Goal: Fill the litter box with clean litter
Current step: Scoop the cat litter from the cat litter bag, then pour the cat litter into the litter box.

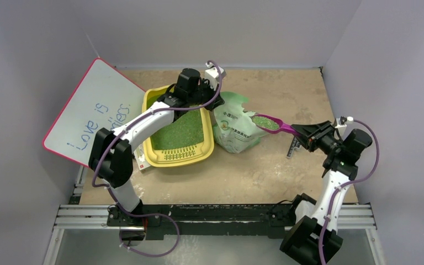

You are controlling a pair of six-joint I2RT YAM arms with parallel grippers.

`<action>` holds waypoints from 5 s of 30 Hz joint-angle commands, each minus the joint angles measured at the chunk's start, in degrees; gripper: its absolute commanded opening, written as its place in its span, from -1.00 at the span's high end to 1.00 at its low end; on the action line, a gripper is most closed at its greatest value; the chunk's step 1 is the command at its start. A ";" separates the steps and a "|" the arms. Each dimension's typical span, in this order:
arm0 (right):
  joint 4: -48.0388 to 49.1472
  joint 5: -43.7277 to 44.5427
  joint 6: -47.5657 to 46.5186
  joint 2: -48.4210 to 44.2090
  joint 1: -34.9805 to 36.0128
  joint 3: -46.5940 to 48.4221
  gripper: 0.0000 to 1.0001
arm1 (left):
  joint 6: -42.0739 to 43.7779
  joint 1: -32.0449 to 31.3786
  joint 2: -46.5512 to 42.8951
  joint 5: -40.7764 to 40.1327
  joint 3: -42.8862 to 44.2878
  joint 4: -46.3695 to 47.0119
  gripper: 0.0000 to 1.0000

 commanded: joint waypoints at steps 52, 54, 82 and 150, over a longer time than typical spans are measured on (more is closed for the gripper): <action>25.52 -4.98 16.01 1.26 3.40 2.28 1.00 | -1.92 1.48 0.07 2.13 -1.14 3.63 1.00; 25.57 -4.54 16.16 1.33 4.42 2.48 1.00 | -2.15 1.45 0.00 2.20 -1.04 3.83 1.00; 29.11 15.96 13.69 9.18 35.54 5.17 1.00 | -2.66 1.50 -1.01 3.08 -1.20 5.07 1.00; 36.70 77.12 -17.78 44.81 76.18 30.52 1.00 | -6.34 5.18 5.25 7.54 2.71 10.34 1.00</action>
